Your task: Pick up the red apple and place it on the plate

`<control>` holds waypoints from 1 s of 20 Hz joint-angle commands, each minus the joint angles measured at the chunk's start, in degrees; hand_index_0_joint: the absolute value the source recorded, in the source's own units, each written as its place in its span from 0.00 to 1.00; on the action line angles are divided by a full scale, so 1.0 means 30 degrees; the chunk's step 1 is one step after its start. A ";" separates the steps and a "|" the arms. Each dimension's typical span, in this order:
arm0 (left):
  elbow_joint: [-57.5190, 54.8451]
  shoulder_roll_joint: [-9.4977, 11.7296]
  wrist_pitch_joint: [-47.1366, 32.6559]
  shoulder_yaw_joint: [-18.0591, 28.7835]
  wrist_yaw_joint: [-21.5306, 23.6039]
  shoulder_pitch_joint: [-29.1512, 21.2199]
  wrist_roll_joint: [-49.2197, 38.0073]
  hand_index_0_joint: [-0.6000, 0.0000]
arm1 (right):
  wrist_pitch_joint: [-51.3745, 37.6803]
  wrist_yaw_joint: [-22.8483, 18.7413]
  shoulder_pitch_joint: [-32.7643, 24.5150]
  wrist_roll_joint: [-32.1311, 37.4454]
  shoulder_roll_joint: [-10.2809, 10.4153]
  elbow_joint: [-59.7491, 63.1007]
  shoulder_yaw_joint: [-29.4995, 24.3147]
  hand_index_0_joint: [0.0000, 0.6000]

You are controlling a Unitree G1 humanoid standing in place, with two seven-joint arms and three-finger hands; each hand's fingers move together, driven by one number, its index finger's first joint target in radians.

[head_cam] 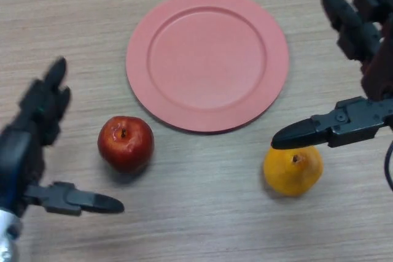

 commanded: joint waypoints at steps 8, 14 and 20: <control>0.4560 0.0640 -0.5452 -0.1992 0.3527 -0.2926 0.3147 0.33 | -0.2167 0.1626 -0.0289 -0.1856 -0.0636 -0.1827 -0.0950 0.00; 0.3317 -0.0082 -0.0677 -0.2334 0.4821 -0.4153 0.2360 0.00 | 0.0221 0.2097 -0.0829 -0.2151 -0.1086 -0.3395 -0.1825 0.00; -0.1136 0.0366 0.4491 -0.2573 0.7083 -0.6743 0.0007 0.00 | 0.0882 -0.0034 -0.0942 0.0363 -0.2145 -0.3766 -0.2959 0.00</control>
